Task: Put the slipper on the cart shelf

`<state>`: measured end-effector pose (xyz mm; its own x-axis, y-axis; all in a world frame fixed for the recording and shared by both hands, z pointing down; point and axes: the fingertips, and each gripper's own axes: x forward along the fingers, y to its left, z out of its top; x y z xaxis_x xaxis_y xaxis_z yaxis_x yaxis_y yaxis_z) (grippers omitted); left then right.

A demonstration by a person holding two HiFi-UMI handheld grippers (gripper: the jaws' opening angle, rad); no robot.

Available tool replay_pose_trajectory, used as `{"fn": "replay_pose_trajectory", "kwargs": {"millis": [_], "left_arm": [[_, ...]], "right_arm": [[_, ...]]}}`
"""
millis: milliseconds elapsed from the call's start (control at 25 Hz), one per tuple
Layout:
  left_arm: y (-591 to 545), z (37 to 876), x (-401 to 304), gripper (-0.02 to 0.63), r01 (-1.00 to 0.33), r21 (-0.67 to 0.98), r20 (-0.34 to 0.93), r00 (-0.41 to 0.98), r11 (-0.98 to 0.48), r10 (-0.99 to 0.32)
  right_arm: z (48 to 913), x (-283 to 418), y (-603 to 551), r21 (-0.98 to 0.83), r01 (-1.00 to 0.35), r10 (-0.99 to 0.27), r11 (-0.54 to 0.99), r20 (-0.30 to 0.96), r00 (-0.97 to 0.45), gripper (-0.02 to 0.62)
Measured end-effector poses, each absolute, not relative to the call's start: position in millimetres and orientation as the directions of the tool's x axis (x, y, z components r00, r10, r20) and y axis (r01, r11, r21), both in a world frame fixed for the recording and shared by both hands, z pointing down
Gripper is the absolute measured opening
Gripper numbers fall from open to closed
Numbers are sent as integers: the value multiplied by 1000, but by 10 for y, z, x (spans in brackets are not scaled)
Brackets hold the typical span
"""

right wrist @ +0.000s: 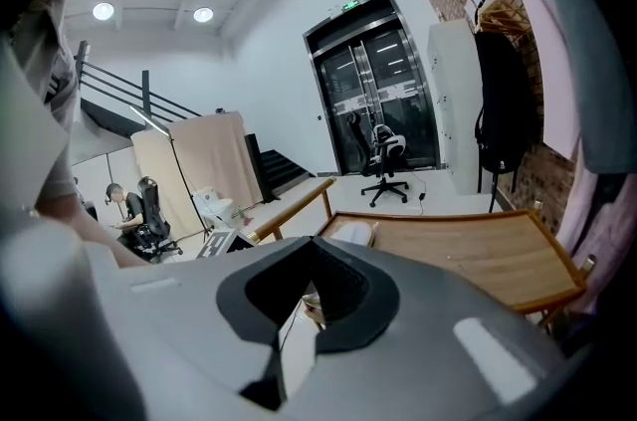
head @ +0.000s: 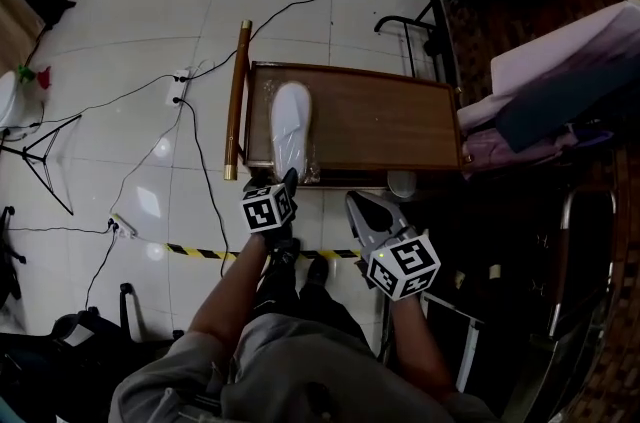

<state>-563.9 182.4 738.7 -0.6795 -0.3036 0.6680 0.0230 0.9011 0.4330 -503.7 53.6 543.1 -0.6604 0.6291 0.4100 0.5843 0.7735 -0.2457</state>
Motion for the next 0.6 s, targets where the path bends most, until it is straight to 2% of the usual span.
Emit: {"fn": "replay_pose_trajectory", "kwargs": {"millis": [160, 400, 600], "left_arm": [[1779, 7499, -5696, 305, 27, 475, 672, -657, 880, -342], [1645, 7319, -5728, 137, -20, 514, 632, -666, 857, -395], [1523, 6981, -5770, 74, -130, 488, 573, -699, 863, -429]], "right_arm": [[5487, -5079, 541, -250, 565, 614, 786, 426, -665, 0], [5505, -5128, 533, -251, 543, 595, 801, 435, -676, 0], [5442, -5145, 475, -250, 524, 579, 814, 422, -698, 0]]}}
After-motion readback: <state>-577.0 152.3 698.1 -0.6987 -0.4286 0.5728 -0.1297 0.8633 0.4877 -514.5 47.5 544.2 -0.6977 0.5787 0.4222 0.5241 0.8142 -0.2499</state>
